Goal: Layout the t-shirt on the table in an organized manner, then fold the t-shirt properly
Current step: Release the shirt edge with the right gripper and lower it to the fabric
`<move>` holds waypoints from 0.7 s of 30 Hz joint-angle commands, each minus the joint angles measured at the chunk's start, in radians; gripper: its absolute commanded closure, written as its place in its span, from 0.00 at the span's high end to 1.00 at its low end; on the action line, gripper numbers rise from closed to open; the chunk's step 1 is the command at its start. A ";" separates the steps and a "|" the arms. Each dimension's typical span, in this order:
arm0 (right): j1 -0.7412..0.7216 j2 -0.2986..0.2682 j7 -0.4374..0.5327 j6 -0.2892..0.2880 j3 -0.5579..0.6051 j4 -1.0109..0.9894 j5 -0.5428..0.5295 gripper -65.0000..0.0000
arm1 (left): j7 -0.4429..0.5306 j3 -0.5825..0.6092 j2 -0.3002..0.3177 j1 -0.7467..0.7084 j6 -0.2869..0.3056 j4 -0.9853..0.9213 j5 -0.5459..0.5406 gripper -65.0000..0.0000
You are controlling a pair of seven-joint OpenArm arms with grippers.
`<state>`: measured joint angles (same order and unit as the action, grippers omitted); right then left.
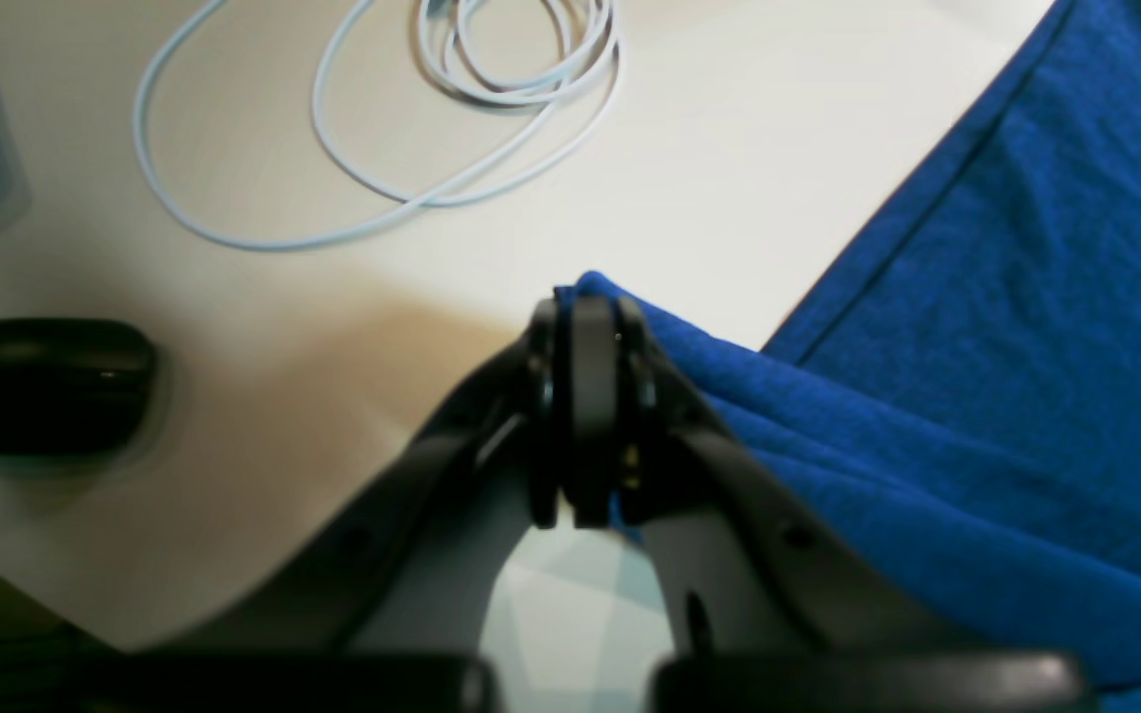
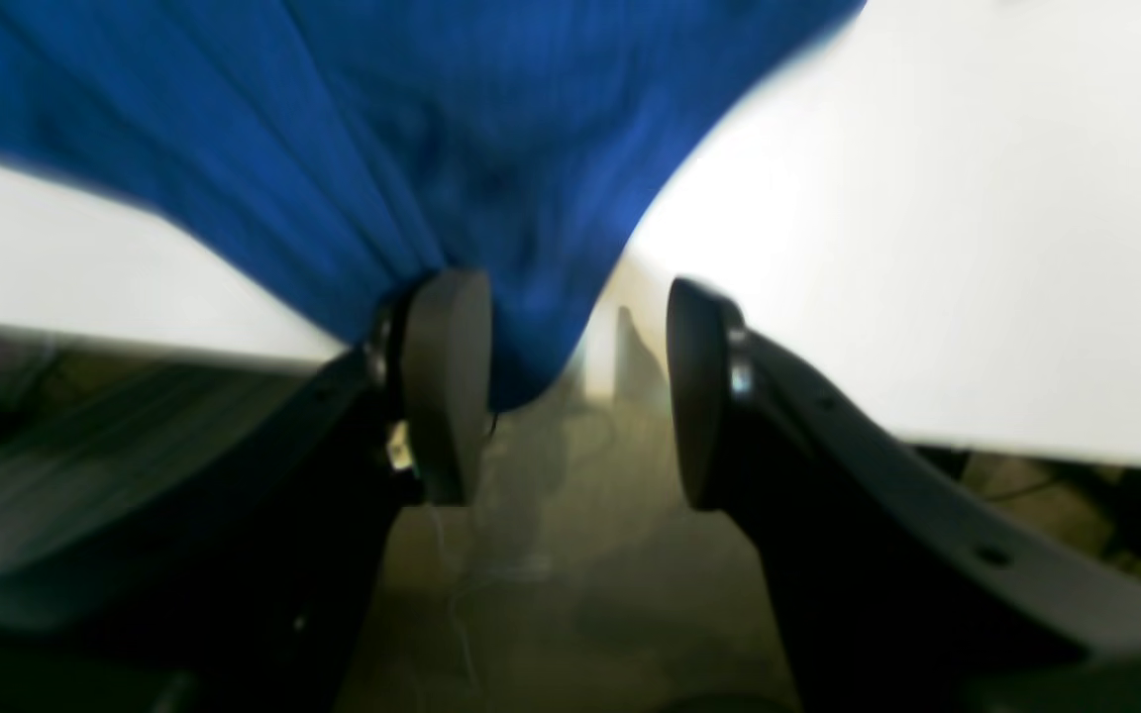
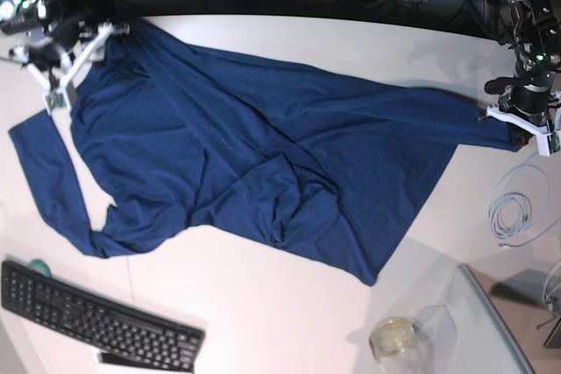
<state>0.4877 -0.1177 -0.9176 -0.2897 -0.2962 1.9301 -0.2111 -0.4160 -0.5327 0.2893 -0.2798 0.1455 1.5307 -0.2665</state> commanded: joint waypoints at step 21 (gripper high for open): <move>-0.817 -0.211 0.286 -0.070 0.214 -1.225 0.003 0.03 | 0.022 0.006 -0.011 0.006 -0.005 0.015 -0.003 0.00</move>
<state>-0.3401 -0.3271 -0.5873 -0.3706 -0.0834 0.7044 -0.2386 -0.4156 -0.5201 0.2630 -0.2794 0.1463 1.5291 -0.2668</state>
